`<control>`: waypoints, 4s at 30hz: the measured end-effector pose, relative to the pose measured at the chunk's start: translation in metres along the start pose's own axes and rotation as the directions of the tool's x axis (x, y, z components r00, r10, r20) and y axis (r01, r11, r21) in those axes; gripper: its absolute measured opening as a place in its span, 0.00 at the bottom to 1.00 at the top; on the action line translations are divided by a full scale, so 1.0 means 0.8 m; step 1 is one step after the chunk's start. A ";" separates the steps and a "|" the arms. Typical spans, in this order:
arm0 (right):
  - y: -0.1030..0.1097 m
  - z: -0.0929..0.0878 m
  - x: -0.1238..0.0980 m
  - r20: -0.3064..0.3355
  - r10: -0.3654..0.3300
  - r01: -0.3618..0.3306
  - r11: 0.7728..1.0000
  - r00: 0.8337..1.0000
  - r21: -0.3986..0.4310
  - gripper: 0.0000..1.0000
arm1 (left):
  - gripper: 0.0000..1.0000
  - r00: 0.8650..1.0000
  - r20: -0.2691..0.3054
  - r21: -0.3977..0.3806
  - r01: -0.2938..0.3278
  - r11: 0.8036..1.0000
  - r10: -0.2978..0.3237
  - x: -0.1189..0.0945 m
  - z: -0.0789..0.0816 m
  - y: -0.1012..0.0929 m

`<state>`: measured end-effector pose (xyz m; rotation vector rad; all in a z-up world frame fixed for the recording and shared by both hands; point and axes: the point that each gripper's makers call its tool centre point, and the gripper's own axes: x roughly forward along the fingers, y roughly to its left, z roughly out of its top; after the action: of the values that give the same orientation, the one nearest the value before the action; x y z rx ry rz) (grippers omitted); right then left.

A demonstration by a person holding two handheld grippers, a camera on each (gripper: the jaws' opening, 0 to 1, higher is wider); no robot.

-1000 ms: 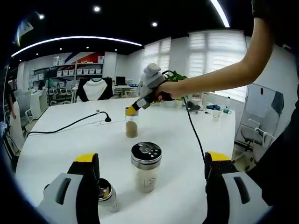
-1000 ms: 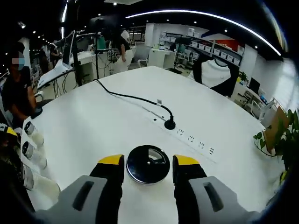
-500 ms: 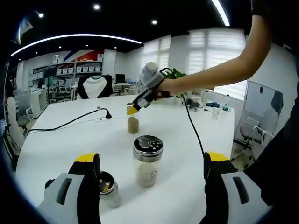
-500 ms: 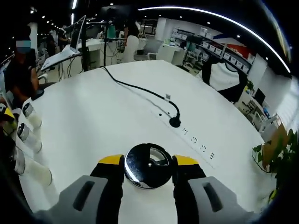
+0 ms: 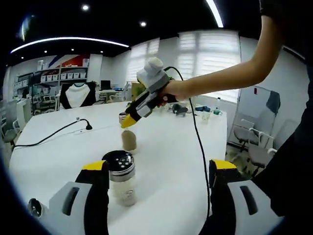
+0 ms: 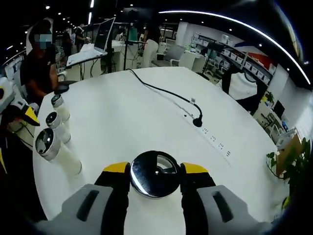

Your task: Rotate the seasoning bottle until the label or dispensing opening points toward the visible target arrow and the bottle remains upright within the marked orientation range

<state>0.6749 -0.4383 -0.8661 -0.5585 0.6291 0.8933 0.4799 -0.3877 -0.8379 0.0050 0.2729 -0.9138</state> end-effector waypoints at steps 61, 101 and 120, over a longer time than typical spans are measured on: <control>0.207 -0.032 -0.116 0.152 0.208 -0.219 0.974 0.966 0.062 0.37 | 0.47 0.991 -0.137 0.041 0.005 0.999 0.001 0.112 -0.075 -0.033; 0.229 -0.018 -0.114 0.178 0.290 -0.281 0.957 0.940 -0.074 0.39 | 0.48 0.985 -0.159 0.185 0.102 0.977 -0.073 0.101 -0.064 -0.033; 0.180 -0.018 -0.100 0.144 -0.189 0.104 0.884 0.971 0.456 0.41 | 0.47 0.990 -0.045 0.092 -0.129 0.987 0.134 0.111 -0.045 -0.009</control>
<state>0.5124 -0.4167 -0.8458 -0.1023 0.5892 0.6179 0.5178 -0.4573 -0.8925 0.1272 0.2761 -0.7944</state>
